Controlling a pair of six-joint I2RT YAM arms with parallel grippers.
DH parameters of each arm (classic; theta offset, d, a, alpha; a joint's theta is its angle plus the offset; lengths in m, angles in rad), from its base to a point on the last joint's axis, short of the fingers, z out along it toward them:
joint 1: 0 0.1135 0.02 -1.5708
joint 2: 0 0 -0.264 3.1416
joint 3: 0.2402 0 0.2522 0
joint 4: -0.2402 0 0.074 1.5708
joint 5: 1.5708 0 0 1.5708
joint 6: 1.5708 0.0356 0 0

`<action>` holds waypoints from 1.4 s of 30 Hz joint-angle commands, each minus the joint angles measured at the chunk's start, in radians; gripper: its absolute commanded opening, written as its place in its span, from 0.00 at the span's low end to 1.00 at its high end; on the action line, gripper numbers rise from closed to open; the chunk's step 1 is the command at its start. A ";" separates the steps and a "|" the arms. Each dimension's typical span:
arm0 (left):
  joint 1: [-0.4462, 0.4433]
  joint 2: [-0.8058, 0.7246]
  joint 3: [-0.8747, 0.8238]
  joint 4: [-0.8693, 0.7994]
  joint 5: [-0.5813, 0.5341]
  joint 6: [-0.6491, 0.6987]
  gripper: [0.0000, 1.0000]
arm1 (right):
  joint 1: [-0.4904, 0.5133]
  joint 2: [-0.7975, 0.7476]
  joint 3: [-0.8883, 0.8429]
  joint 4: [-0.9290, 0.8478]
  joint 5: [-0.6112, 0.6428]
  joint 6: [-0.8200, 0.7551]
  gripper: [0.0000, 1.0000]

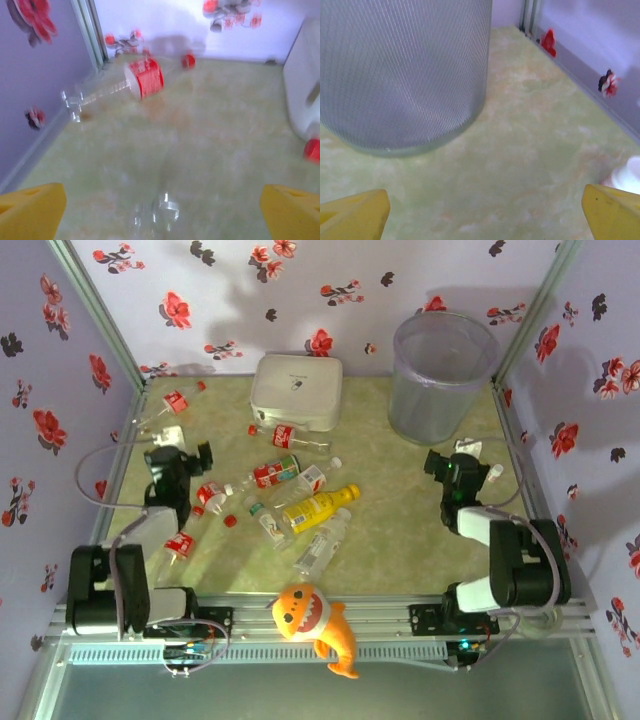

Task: Put the plastic bottles in the bin

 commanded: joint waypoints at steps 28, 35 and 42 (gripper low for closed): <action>0.243 1.093 1.752 -1.317 0.276 0.196 1.00 | 0.284 -0.349 0.539 -1.355 -0.250 0.178 0.99; 0.271 1.225 1.832 -1.242 0.268 0.218 1.00 | 0.283 -0.333 0.596 -1.441 -0.212 0.164 0.99; 0.296 1.408 2.048 -1.320 0.222 0.235 1.00 | 0.283 -0.348 0.621 -1.512 -0.184 0.221 0.99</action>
